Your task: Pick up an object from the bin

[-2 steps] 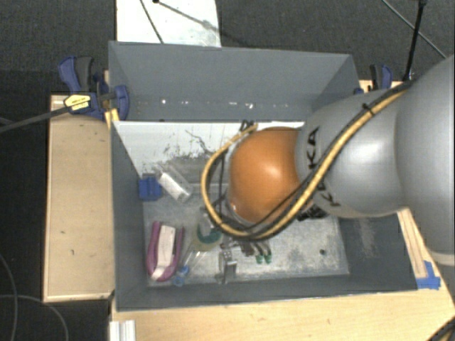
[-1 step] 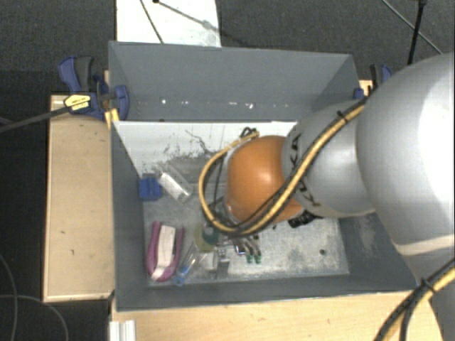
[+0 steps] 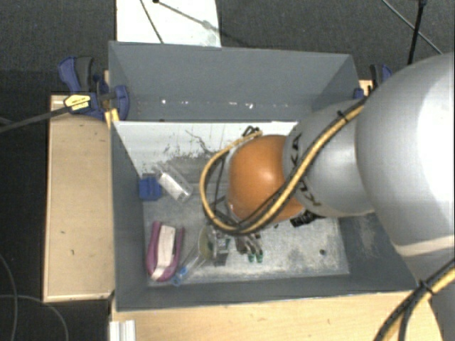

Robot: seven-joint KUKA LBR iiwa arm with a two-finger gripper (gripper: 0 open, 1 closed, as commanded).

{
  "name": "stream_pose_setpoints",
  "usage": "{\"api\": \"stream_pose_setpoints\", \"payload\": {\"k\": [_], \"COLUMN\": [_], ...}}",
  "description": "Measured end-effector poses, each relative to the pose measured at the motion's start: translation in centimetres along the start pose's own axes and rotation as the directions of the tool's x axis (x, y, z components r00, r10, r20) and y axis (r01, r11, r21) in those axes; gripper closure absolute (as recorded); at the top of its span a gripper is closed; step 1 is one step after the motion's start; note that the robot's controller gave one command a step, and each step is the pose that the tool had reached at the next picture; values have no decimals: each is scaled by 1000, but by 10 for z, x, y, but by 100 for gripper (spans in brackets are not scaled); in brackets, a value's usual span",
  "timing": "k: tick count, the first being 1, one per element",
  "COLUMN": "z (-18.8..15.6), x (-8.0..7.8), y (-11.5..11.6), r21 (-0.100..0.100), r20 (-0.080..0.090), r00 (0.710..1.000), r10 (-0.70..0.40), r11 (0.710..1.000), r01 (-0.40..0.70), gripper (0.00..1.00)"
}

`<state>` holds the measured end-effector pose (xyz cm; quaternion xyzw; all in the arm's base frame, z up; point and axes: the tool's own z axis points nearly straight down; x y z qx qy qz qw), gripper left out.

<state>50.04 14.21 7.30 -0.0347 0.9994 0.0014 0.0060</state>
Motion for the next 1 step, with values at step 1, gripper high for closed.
{"api": "stream_pose_setpoints", "payload": {"k": [1], "z": [-151], "x": [10], "y": [5], "r21": [0], "r20": [-3], "r00": [1000], "r10": [8], "r11": [1000], "r01": [-8], "gripper": [100]}}
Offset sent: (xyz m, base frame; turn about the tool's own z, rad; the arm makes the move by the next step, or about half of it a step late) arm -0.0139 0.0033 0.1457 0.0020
